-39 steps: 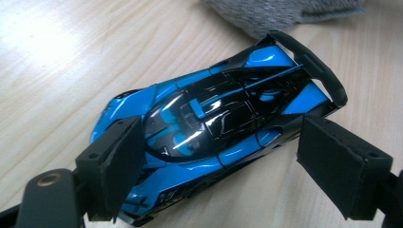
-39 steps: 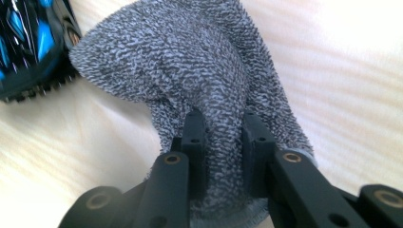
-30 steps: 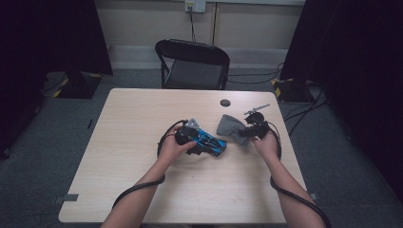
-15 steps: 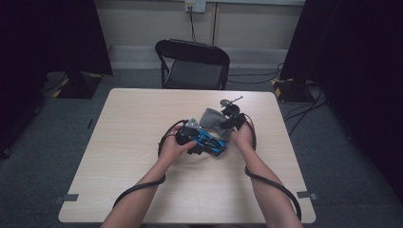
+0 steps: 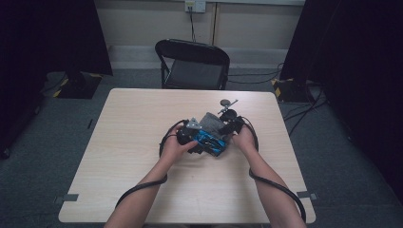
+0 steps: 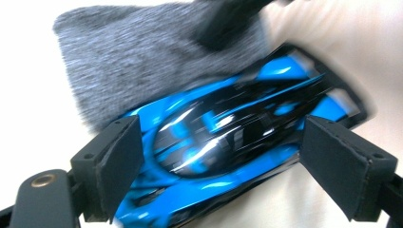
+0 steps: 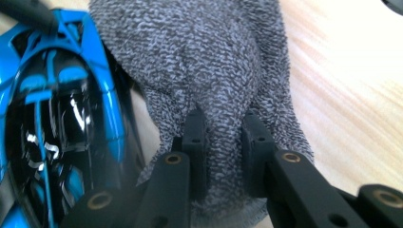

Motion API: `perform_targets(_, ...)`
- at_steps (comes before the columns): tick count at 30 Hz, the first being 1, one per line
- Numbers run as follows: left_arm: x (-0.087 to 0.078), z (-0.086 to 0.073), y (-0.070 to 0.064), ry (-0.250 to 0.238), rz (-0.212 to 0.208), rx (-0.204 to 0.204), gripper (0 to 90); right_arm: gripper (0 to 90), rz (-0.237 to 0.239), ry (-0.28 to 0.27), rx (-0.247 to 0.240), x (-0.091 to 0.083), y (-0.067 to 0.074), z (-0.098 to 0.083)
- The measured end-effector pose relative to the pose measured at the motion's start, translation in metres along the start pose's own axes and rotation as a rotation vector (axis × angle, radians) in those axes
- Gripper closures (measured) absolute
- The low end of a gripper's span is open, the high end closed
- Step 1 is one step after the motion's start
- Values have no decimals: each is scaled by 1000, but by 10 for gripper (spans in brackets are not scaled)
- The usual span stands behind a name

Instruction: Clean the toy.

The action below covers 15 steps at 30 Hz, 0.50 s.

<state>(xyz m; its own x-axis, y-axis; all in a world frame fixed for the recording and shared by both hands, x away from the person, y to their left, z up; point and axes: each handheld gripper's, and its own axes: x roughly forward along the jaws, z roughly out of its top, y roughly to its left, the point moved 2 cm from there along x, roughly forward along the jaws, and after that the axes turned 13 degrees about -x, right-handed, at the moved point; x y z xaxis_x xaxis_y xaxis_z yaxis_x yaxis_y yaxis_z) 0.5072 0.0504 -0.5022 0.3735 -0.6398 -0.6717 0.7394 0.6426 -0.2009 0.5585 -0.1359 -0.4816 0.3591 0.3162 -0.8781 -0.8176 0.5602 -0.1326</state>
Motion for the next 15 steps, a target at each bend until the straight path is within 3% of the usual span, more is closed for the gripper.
perform_targets(2, 1, -1, 0, 2, 4, 9, 51, 757, 13, -2, -15, -2, 1, -3)
perform_targets(7, 2, 1, 1, 11, -14, -16, 49, 754, 19, -5, -28, -6, 2, -11)
perform_targets(11, 1, 3, 0, 27, -13, 4, 52, 751, 12, -14, -14, -5, 2, -13)
perform_targets(12, 0, 4, 0, 16, -21, 10, 81, 751, 10, -16, -10, -5, 2, -13)
perform_targets(14, -2, 5, -1, -4, -39, 8, 227, 750, 13, -20, -4, -5, 2, -14)
perform_targets(15, -2, 8, -5, -22, -65, 6, 218, 750, 15, -22, -3, -5, 2, -14)
